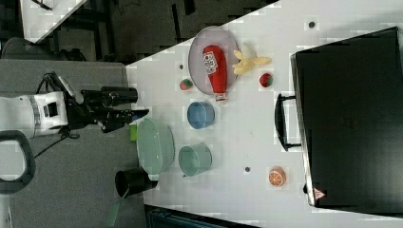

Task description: Pick ketchup from plate and place it on table.

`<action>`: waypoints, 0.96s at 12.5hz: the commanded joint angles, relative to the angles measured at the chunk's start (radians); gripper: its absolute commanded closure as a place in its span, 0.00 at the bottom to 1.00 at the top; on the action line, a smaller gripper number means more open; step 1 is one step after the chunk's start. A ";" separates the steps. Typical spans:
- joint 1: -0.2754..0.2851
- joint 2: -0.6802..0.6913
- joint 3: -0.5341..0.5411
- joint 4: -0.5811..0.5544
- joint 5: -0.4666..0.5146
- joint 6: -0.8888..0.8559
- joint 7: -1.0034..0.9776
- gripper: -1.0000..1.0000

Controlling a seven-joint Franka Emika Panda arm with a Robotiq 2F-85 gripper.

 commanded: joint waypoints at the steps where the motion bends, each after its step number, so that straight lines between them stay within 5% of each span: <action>1: -0.098 -0.136 0.051 -0.093 0.025 -0.105 0.061 0.21; 3: -0.095 -0.122 0.056 -0.093 0.025 -0.102 0.060 0.00; 12: -0.057 0.122 0.108 -0.091 0.025 0.079 -0.081 0.00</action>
